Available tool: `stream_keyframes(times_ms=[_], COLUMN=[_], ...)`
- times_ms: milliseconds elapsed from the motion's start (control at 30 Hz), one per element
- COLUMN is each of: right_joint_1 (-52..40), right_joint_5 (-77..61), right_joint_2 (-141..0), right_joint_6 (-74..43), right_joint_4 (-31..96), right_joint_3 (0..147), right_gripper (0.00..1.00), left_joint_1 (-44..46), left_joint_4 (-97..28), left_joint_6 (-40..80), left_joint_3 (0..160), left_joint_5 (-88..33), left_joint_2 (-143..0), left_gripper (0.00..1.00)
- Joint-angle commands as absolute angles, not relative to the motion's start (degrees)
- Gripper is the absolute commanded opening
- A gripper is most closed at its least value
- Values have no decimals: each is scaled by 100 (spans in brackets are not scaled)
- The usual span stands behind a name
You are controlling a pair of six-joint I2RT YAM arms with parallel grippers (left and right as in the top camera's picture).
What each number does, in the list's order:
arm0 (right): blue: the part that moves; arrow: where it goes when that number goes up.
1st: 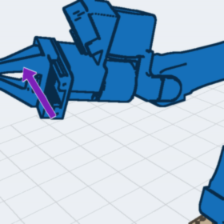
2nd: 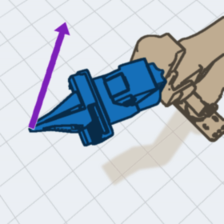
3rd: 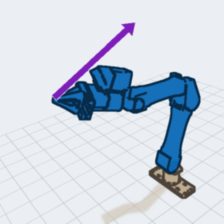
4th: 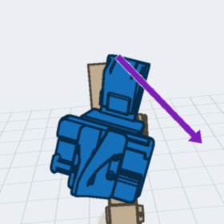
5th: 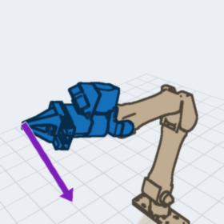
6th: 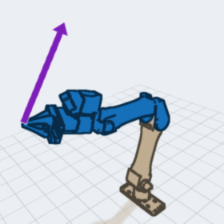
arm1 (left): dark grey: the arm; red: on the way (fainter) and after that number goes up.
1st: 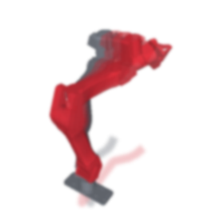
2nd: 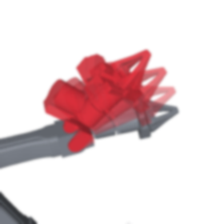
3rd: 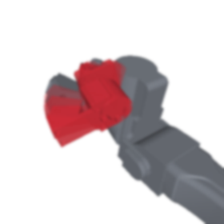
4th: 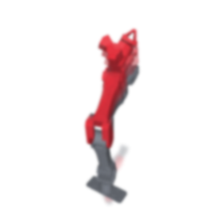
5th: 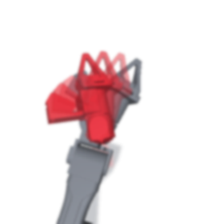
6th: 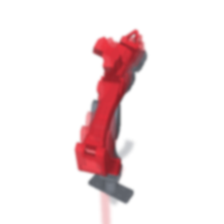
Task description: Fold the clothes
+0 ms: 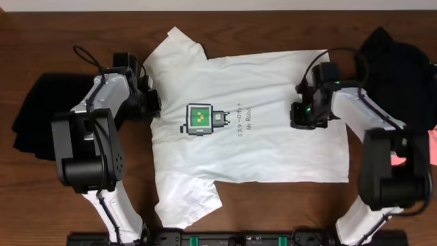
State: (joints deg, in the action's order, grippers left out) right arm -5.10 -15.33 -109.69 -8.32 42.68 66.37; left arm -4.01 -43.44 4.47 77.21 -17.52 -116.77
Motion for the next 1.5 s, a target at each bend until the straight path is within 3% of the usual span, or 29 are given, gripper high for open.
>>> stream_keyframes(times_ms=[0, 333, 600, 900, 1033, 1100, 1167, 1267, 1467], right_joint_1=[-552, -414, -327, -156, -145, -145, -145, -145, -145], right_joint_5=[-1009, 825, 773, 757, 414, -12, -268, -484, -611], right_joint_2=[-11229, -11295, -11295, -11295, -11268, -11181, -10995, -10565, -9596], right_joint_6=[-987, -1288, -1188, -1173, -1103, -869, -792, -788, -897], right_joint_4=[4270, 4375, 4359, 4532, 4628, 4633, 4635, 4635, 4840], right_joint_3=[6622, 6622, 6622, 6622, 6635, 6654, 6685, 6702, 6702], right_gripper=[2, 1, 1, 3, 19, 30, 36, 47, 57], left_joint_1=[-412, -862, -982, -985, -985, -985, -985, -982, -816], left_joint_4=[-4547, -5483, -4678, -5275, -5240, -5236, -5269, -5380, -5660], left_joint_6=[410, 408, 412, 405, 408, 408, 408, 416, 427], left_joint_3=[7647, 8042, 8042, 8040, 8038, 8038, 8040, 8038, 7966], left_joint_5=[-1752, -1577, -1584, -1573, -1422, -1396, -1315, -1323, -1798], left_joint_2=[-11631, -11439, -11166, -11166, -11166, -11166, -11166, -11166, -11166], left_gripper=[6, 6, 7, 8, 17, 29, 33, 34, 34])
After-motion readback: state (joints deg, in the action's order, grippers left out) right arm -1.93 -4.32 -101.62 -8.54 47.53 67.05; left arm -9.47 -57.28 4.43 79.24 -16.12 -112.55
